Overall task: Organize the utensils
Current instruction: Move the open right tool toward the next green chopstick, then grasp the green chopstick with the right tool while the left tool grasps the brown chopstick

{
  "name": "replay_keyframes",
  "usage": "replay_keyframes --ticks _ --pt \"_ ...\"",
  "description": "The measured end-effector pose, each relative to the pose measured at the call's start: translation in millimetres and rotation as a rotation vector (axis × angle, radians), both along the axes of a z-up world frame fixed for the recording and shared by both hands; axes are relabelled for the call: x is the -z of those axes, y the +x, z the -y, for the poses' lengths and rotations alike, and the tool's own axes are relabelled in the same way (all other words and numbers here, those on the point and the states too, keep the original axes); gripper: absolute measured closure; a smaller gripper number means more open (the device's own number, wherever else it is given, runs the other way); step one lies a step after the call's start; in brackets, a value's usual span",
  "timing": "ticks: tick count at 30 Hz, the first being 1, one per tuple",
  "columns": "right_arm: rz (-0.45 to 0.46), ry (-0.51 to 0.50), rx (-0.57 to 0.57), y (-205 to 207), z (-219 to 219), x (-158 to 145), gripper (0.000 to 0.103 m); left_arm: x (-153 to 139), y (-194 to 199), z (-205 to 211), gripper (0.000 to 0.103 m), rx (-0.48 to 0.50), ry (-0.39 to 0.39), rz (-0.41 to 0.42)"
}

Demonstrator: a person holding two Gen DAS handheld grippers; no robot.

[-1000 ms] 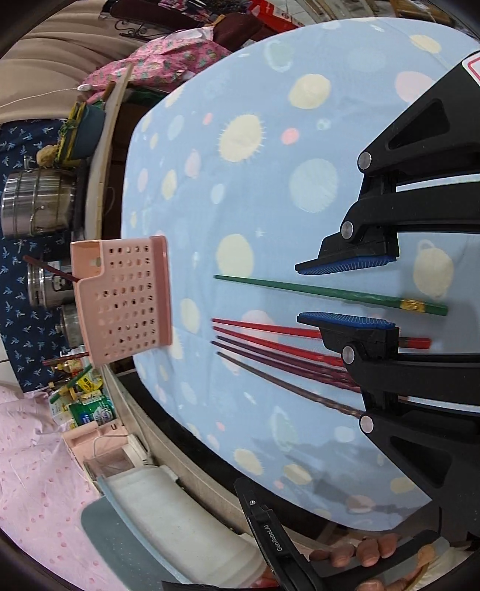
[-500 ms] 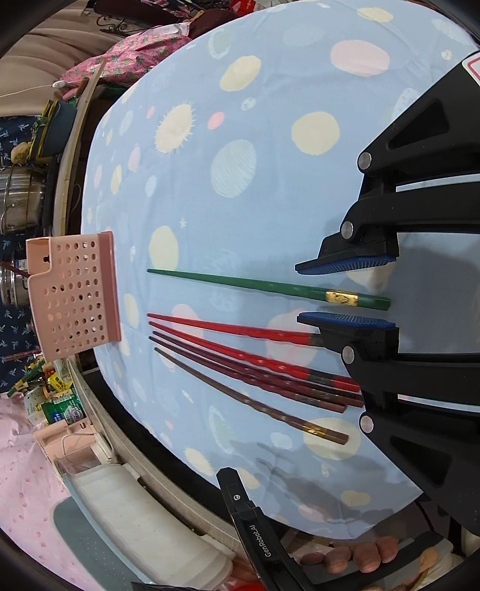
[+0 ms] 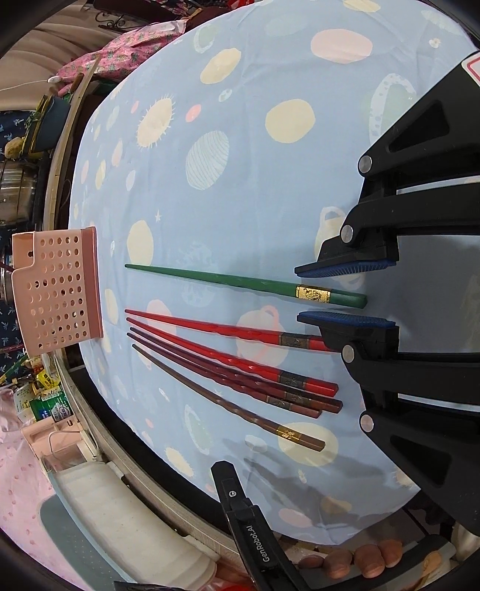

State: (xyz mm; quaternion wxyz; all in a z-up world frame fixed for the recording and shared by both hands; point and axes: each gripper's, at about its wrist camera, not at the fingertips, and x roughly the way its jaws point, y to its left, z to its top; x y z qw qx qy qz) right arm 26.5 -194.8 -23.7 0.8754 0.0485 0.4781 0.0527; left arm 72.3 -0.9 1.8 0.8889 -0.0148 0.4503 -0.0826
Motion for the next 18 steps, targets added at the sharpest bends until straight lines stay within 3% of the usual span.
replay_keyframes --ticks 6,18 --pt "0.0 -0.008 0.01 -0.7 2.8 0.6 0.095 2.6 -7.3 2.0 0.067 0.01 -0.005 -0.007" --pt "0.001 0.008 0.015 -0.9 6.2 0.3 0.096 6.4 -17.4 12.2 0.048 0.039 -0.007 -0.018"
